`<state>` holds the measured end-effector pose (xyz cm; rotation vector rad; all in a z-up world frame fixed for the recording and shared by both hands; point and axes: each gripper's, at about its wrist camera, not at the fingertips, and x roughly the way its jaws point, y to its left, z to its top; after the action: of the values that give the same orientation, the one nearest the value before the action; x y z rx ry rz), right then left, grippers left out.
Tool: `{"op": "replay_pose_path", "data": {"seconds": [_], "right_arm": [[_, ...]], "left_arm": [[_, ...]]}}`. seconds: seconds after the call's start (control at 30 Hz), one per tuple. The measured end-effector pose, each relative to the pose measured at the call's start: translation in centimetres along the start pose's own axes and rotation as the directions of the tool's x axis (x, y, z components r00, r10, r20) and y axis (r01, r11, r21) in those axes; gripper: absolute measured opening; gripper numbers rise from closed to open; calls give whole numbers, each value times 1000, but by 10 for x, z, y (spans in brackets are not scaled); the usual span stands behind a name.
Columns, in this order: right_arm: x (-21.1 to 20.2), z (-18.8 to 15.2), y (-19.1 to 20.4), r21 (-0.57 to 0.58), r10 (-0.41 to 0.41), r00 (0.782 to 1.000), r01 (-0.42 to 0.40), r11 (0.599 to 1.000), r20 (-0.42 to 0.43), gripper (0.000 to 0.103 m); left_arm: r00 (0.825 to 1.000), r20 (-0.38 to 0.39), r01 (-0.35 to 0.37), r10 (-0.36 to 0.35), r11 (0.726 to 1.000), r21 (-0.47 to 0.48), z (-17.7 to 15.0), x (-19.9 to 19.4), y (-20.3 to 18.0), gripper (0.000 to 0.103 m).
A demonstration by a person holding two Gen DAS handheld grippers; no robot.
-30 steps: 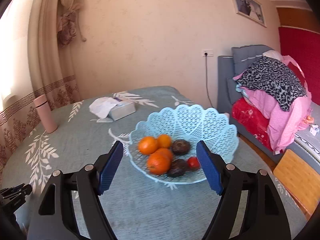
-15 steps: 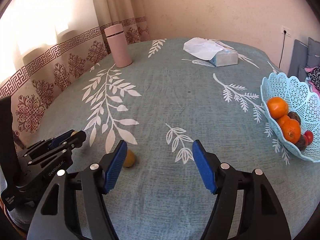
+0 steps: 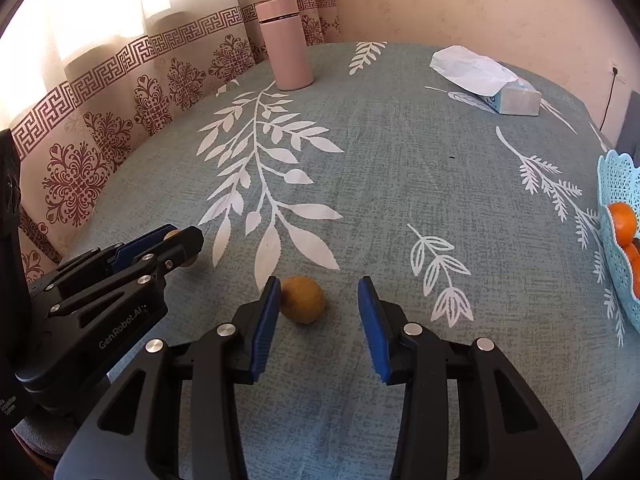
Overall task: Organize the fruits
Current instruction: 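Grasp another tan round fruit with the right tool while the left tool holds its fruit, then carry the tan fruit into the blue basket and open the right tool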
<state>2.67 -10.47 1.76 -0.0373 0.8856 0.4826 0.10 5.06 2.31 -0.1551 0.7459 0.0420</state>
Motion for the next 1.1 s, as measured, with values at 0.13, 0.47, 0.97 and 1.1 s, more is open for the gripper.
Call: {"op": "replay_pose_path", "data": {"seconds": [0.13,0.47,0.97,1.1], "right_arm": [[4,0,2,3,26,1000,-26,1000,-12,42],[10,-1,3,17,56,998,-56,998,-37,28],[-40,-8,-43,118,-47,996,37,992,81,28],[-59,-10,-68,181,-96,988,73,981,120,28]], "left_arm": [[1000,-1,0,0,1000,-1,0,0,0,25],[1000,-6,1,-1,1000,-1,0,1,1,25],[1000,-8,1,-1,1000,2,0,1,0,26],[1000,-9,0,0,1000,4,0,1,-1,26]]}}
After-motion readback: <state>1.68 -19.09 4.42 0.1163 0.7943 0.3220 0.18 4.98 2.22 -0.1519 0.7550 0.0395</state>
